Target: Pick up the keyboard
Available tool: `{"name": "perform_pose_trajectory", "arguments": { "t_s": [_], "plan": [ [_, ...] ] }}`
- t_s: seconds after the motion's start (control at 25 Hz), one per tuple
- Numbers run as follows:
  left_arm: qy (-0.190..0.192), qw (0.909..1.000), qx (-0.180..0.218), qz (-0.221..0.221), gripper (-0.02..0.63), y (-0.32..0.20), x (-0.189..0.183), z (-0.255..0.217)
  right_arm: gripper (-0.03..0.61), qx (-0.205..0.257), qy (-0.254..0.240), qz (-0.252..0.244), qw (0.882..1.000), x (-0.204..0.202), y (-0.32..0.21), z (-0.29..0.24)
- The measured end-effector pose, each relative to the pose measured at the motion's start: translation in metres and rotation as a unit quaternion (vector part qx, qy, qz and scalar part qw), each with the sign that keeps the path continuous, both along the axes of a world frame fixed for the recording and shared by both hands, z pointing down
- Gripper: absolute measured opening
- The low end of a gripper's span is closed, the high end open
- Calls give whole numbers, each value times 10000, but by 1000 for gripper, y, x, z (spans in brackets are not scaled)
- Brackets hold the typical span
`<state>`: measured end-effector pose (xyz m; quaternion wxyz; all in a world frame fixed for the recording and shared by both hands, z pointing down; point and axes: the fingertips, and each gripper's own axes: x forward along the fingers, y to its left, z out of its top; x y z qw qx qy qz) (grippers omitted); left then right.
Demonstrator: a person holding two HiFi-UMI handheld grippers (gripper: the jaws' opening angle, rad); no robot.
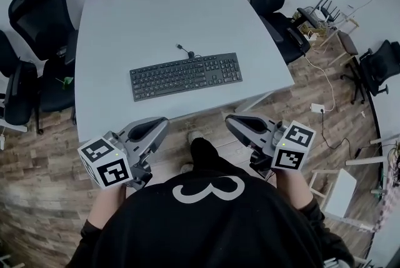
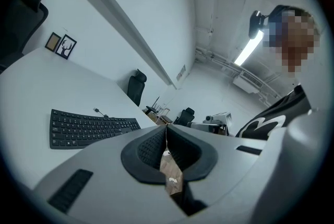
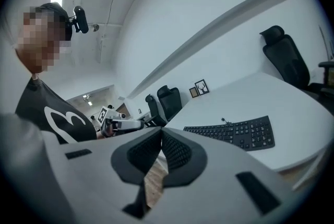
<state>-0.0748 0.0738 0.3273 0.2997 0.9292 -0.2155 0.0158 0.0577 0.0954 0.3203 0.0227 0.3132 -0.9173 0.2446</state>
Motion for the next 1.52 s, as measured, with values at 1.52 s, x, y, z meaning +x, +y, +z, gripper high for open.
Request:
{"name": "perform_pose_trajectory", "arguments": {
  "t_s": [1.52],
  "plan": [
    [-281, 9857, -813, -1447, 15, -167, -31, 49, 13, -837, -283, -286, 9957, 46, -194, 57]
  ]
}}
